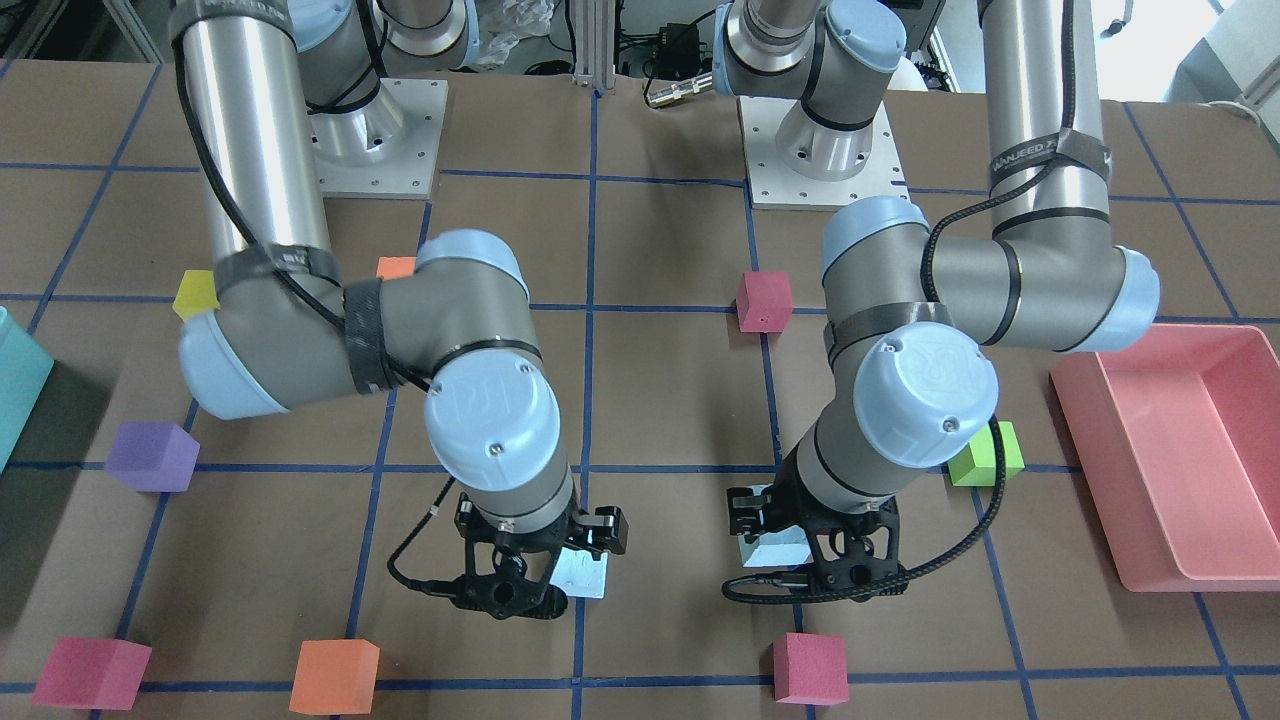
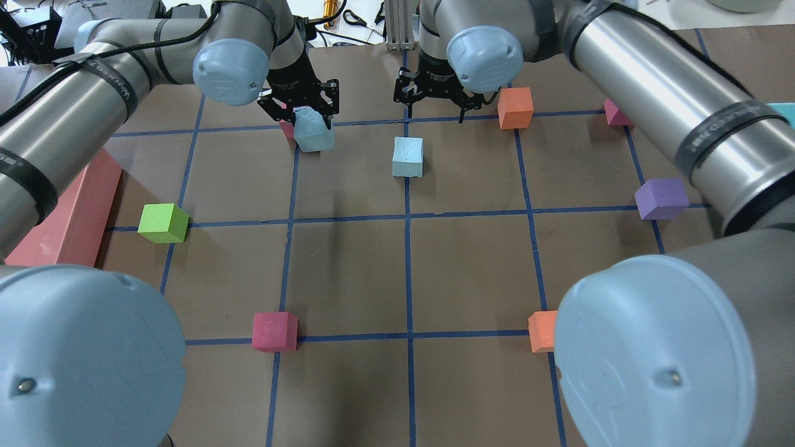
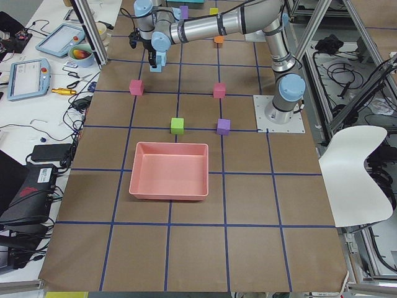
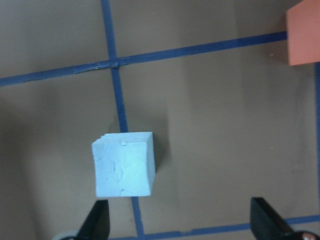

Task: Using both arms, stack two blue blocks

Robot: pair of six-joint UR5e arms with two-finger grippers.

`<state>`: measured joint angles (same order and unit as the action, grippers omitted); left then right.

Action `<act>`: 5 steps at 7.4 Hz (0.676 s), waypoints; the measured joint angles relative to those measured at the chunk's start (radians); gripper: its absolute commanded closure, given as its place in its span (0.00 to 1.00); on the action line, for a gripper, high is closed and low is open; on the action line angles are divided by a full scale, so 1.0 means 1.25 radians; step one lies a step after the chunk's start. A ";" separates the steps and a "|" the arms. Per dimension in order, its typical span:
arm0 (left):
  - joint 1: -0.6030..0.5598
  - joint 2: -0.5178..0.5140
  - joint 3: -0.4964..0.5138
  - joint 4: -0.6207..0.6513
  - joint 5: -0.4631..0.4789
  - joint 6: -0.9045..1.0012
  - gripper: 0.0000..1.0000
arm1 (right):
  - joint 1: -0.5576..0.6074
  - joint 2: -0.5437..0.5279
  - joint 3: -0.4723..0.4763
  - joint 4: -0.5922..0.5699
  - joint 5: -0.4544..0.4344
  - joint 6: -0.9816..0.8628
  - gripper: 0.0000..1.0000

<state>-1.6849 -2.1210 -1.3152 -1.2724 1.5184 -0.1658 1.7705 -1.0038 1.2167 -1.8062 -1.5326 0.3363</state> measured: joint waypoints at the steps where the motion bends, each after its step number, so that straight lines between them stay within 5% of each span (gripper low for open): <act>1: -0.026 -0.012 0.014 -0.002 -0.001 -0.026 1.00 | -0.038 -0.046 0.021 0.042 -0.006 -0.050 0.00; 5: -0.123 -0.077 0.066 0.015 0.000 -0.098 1.00 | -0.169 -0.262 0.213 0.084 -0.010 -0.184 0.00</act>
<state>-1.8387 -2.2173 -1.2323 -1.2536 1.5179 -0.2884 1.5595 -1.3310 1.4826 -1.7006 -1.5457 0.1060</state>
